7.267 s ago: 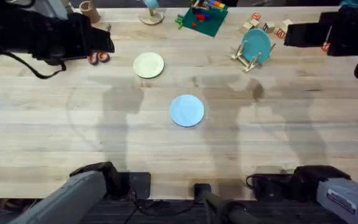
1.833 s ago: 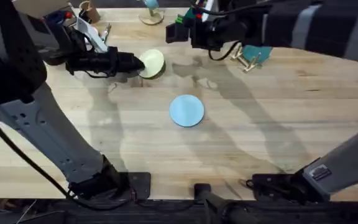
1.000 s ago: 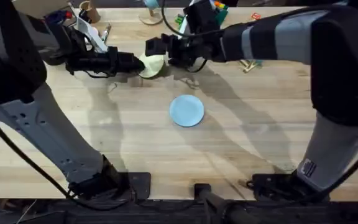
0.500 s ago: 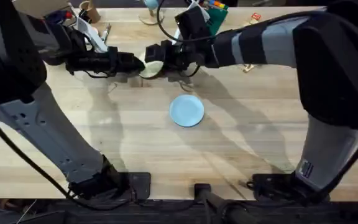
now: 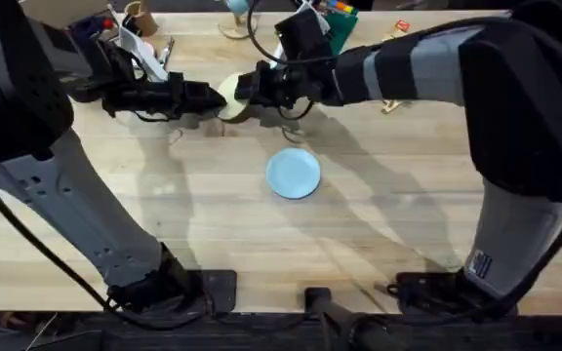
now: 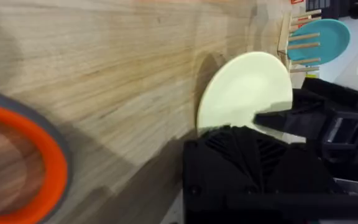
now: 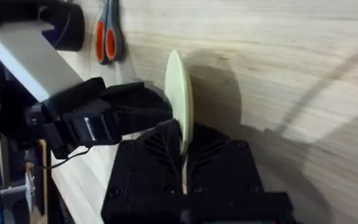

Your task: Pick up the plates from the table one by one and place each into a slot on the dish rack.

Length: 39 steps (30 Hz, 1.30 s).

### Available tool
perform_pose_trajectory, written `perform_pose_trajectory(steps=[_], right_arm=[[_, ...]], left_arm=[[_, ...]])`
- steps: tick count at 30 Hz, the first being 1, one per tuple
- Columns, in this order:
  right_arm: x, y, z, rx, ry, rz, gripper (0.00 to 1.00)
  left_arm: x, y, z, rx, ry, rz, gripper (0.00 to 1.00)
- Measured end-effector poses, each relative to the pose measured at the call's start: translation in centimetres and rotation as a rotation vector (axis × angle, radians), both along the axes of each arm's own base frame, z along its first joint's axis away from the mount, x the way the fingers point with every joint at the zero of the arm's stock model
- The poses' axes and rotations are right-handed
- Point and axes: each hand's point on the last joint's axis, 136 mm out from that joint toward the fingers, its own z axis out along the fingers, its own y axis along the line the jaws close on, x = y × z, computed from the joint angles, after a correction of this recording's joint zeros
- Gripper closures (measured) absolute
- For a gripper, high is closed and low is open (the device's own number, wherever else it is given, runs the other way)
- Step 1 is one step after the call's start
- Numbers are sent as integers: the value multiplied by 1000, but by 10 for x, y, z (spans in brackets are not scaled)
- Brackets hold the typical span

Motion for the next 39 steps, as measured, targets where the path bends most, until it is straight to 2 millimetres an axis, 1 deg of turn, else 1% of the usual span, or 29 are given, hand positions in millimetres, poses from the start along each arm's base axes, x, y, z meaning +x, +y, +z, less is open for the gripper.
perform_pose_trajectory(steps=[7, 10, 13, 16, 17, 19, 23, 26, 29, 33, 35, 39], right_arm=[[-2, -3, -2, -5, 22, 5, 969], [-7, -6, 0, -24, 29, 26, 969], [-12, -12, 6, -50, 26, 49, 969], [-13, -28, 16, -89, 20, 52, 969], [-11, -35, 21, -99, 13, 50, 969], [-8, -49, 36, -115, -12, 45, 969], [-9, -77, 70, -157, -69, 49, 969], [-20, -97, 96, -195, -109, 75, 969], [-34, -119, 118, -236, -144, 105, 969], [-53, -153, 144, -288, -175, 126, 969], [-63, -170, 155, -314, -185, 129, 969], [-84, -204, 175, -365, -211, 127, 970]], left_arm=[[-3, 0, -1, 7, 26, -6, 960], [-8, 2, -1, 45, 54, -7, 960], [-17, 1, -1, 107, 82, -18, 960], [-24, 10, 4, 219, 93, -15, 960], [-25, 13, 10, 248, 88, -10, 960], [-27, 19, 28, 300, 59, 2, 960], [-33, 23, 85, 401, -63, 29, 961], [-42, 17, 126, 488, -163, 37, 961], [-55, 3, 160, 574, -254, 31, 961], [-77, -23, 196, 655, -357, 9, 961], [-91, -35, 208, 687, -387, -6, 961], [-121, -56, 222, 742, -420, -38, 961]])
